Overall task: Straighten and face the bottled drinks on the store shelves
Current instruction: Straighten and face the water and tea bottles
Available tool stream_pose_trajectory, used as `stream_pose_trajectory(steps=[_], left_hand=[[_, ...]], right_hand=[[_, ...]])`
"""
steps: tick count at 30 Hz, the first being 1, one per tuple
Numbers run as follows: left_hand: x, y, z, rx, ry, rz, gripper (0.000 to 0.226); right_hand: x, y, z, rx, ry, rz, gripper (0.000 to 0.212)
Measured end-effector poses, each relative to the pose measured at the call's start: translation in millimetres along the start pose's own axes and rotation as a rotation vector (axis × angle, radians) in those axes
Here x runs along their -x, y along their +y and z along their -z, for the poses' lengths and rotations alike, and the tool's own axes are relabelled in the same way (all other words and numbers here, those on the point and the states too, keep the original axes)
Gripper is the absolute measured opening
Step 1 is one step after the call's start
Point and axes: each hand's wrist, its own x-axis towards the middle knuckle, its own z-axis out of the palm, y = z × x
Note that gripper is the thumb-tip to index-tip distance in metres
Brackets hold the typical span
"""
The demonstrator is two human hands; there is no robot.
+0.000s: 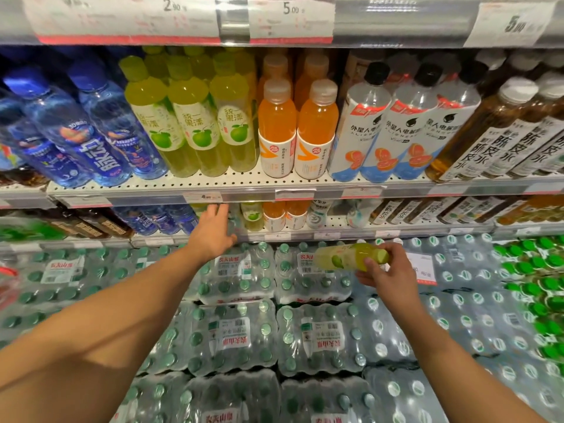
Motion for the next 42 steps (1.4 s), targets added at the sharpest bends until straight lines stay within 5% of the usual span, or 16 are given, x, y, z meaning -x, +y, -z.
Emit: stream_pose_trajectory(steps=[3,7,20,27,34,42], left_hand=[[-11.9,13.0,9.3,-0.073,0.001,-0.002,0.052],[-18.0,19.2,8.4,-0.161,-0.021,-0.016,0.065],[-41.0,-1.1,2.5,-0.207,0.067,0.016,0.031],[-30.8,-14.9,-10.6,-0.145,0.124,-0.046,0.03],[9.9,-27.5,-11.6,0.105,0.261,-0.169,0.046],[96.3,-57.9,-9.8,0.552,0.42,-0.091,0.028]], right_hand=[[7.3,-3.0,7.5,-0.06,-0.019,-0.016,0.022],[17.3,-8.4,11.9,-0.104,-0.046,0.018,0.022],[33.4,1.2,13.5,-0.076,-0.058,0.055,0.019],[41.8,-3.4,10.7,-0.048,-0.067,0.013,0.019],[43.6,-16.5,-6.8,-0.02,-0.105,0.02,0.023],[39.2,-44.7,-75.8,-0.037,-0.188,0.103,0.02]])
